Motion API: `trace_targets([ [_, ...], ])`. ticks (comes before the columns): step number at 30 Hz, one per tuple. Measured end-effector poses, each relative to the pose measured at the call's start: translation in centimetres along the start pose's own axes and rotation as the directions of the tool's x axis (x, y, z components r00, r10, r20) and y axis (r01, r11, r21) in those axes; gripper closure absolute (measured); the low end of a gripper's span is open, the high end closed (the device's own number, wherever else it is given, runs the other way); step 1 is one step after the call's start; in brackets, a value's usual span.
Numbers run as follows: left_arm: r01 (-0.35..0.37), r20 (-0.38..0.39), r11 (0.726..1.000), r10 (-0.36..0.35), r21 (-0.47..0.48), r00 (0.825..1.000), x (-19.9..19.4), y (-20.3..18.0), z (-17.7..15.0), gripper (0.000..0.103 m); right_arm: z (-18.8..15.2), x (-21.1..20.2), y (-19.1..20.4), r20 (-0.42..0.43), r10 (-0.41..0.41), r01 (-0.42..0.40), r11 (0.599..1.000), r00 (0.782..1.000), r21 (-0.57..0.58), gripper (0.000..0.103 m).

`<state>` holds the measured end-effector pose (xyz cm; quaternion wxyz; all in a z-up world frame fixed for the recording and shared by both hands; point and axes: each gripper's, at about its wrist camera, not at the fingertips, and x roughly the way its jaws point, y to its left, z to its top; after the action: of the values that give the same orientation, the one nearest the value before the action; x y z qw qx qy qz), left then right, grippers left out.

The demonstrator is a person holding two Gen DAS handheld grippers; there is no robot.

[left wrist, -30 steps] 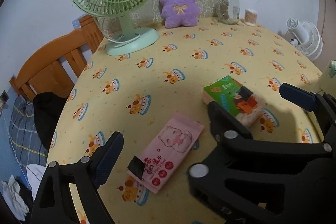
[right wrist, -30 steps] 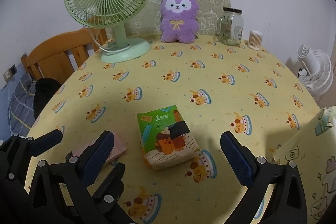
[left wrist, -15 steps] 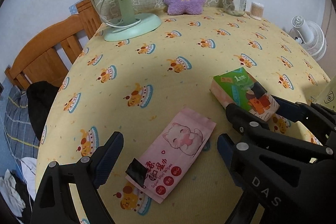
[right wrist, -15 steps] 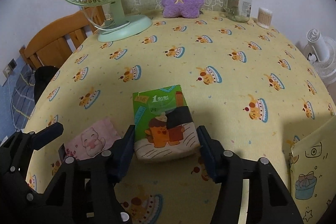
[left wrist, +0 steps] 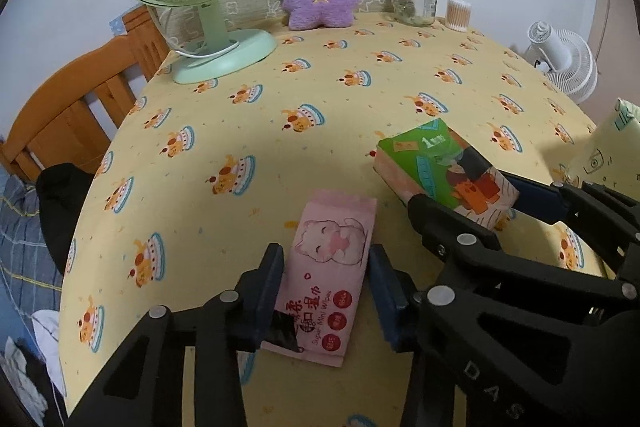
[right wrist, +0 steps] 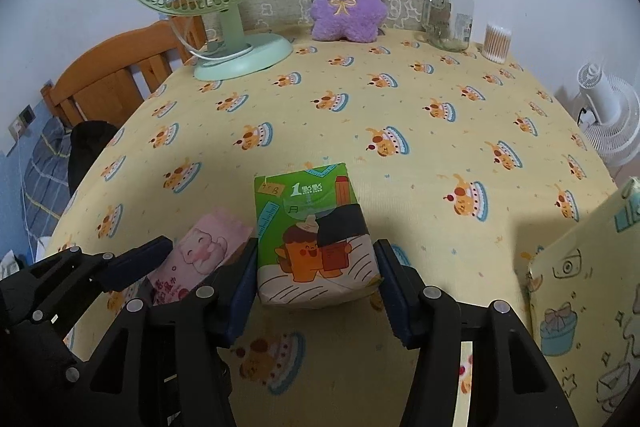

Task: Organize soft objects
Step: 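Grasp the green tissue pack with the right tool while the left tool grasps the pink wipe packet, then carry the green tissue pack and pink wipe packet over the patterned box with both tools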

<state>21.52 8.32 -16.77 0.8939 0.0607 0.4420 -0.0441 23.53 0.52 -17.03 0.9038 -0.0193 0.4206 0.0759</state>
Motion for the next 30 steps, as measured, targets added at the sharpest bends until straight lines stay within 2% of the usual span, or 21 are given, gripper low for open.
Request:
trace_targets([
  [1, 0.002, -0.001, 1.000, -0.002, -0.004, 1.000, -0.1, -0.1, -0.1, 0.063, -0.1, -0.1, 0.0, -0.001, 0.004, -0.004, 1.000, 1.000, -0.001, 0.044],
  [13, -0.026, 0.019, 0.998, 0.027, -0.062, 0.999, -2.5, -1.8, -2.0, 0.064, -2.1, -2.6, -0.9, -0.001, 0.020, -0.020, 1.000, 1.000, -0.006, 0.045],
  [30, -0.061, 0.100, 0.993, 0.071, -0.101, 0.992, -7.3, -2.8, -2.2, 0.064, -2.1, -7.5, -1.0, 0.075, 0.053, -0.052, 0.998, 0.996, -0.019, 0.045],
])
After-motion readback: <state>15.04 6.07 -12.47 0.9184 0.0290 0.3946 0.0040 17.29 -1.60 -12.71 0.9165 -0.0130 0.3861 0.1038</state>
